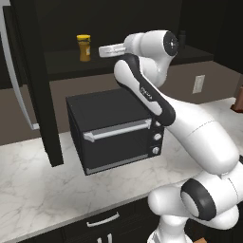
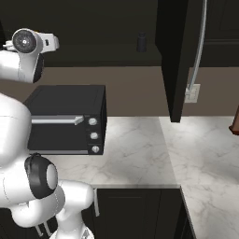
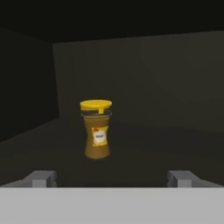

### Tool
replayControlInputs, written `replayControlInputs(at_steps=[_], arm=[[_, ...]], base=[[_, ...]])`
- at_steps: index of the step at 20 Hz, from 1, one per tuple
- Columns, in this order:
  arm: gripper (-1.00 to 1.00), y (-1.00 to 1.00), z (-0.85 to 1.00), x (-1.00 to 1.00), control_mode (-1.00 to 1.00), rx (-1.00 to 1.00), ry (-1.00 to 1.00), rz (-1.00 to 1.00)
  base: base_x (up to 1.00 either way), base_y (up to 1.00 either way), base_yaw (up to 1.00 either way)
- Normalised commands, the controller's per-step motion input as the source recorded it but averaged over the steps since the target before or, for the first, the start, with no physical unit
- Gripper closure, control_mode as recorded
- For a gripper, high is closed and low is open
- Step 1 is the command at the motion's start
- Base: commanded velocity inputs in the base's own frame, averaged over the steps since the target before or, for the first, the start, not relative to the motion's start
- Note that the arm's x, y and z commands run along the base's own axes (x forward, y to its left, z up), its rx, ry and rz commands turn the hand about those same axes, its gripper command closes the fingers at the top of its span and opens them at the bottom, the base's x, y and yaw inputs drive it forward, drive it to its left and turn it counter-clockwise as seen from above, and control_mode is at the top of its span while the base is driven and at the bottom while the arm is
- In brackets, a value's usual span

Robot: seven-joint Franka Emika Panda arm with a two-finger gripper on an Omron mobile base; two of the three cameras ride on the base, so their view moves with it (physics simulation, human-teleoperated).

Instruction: Collect the turmeric, mayonnaise, and shaker from the cabinet and place them next to the stove.

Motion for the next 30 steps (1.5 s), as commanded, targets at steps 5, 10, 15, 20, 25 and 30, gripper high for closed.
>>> replayControlInputs(at_steps=[5, 10, 15, 20, 25, 30], arm=[[-1.00, 0.23, 0.18, 0.06, -1.00, 0.00, 0.00, 0.00], [-1.00, 0.32, 0.02, 0.07, -1.00, 0.00, 0.00, 0.00], [-1.00, 0.19, 0.00, 0.18, -1.00, 0.00, 0.00, 0.00], [-1.00, 0.08, 0.06, 0.30, -1.00, 0.00, 0.00, 0.00], [-1.00, 0.01, 0.00, 0.15, -1.00, 0.00, 0.02, 0.00], [-1.00, 0.07, 0.00, 0.14, -1.00, -0.01, 0.01, 0.00]], base=[[0.00, 0.00, 0.00], [0.00, 0.00, 0.00], [0.00, 0.00, 0.00], [0.00, 0.00, 0.00], [0.00, 0.00, 0.00], [0.00, 0.00, 0.00]])
